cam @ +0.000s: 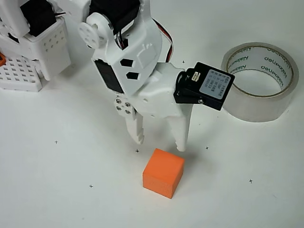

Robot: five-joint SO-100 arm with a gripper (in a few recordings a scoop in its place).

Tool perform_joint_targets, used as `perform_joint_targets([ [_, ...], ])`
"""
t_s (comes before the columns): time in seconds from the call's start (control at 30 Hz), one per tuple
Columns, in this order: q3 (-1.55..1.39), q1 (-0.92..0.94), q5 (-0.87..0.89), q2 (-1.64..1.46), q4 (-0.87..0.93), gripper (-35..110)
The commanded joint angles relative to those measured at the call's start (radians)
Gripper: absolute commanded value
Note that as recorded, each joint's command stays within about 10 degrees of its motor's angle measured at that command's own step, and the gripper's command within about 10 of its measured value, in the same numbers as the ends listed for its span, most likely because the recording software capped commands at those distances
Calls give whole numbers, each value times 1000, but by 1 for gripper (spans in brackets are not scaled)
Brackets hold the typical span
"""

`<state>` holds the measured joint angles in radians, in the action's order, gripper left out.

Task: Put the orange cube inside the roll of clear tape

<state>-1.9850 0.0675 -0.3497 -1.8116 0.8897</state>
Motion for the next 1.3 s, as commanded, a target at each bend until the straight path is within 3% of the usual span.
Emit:
perform_joint_targets([
  [0.0,98,20,-25,-2,-9,36],
  [1.27,244,29,-101,215,-9,39],
])
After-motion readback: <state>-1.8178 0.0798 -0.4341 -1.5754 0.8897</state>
